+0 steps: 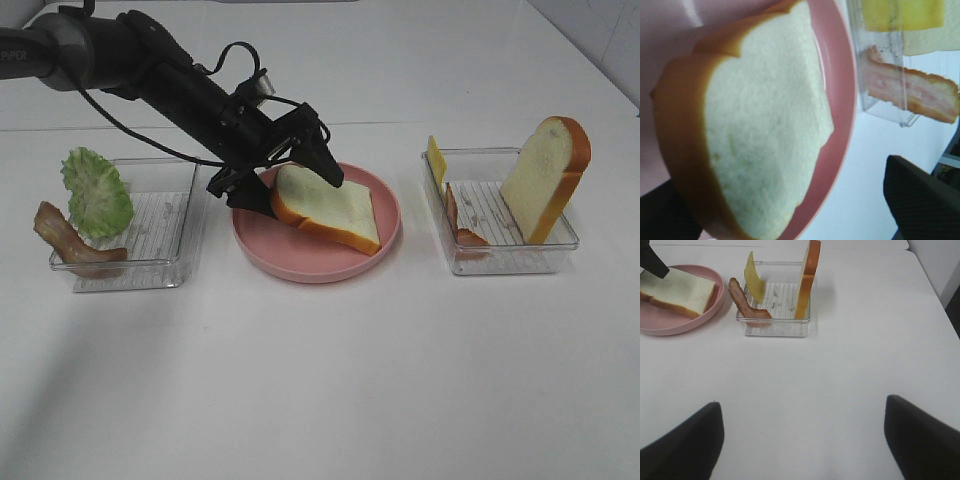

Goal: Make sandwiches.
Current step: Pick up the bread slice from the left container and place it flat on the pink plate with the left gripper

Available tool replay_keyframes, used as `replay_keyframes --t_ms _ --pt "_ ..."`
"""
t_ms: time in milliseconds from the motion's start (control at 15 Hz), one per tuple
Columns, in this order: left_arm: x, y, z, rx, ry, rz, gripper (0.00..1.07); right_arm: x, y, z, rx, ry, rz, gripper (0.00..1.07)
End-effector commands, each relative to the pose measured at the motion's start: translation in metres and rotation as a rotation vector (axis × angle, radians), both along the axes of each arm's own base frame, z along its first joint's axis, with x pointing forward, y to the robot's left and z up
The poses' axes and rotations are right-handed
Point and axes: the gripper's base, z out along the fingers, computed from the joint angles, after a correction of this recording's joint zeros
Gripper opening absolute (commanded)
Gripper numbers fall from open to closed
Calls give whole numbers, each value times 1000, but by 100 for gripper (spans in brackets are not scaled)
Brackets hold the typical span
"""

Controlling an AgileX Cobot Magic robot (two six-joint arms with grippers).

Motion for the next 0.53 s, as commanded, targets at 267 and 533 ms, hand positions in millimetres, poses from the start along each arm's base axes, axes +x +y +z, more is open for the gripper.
replay_keyframes --t_ms 267,533 --pt "-5 2 42 34 -95 -35 86 -1 0 1 -7 -24 -2 83" --pt "-10 14 79 147 -169 -15 86 -1 0 1 -7 -24 -2 83"
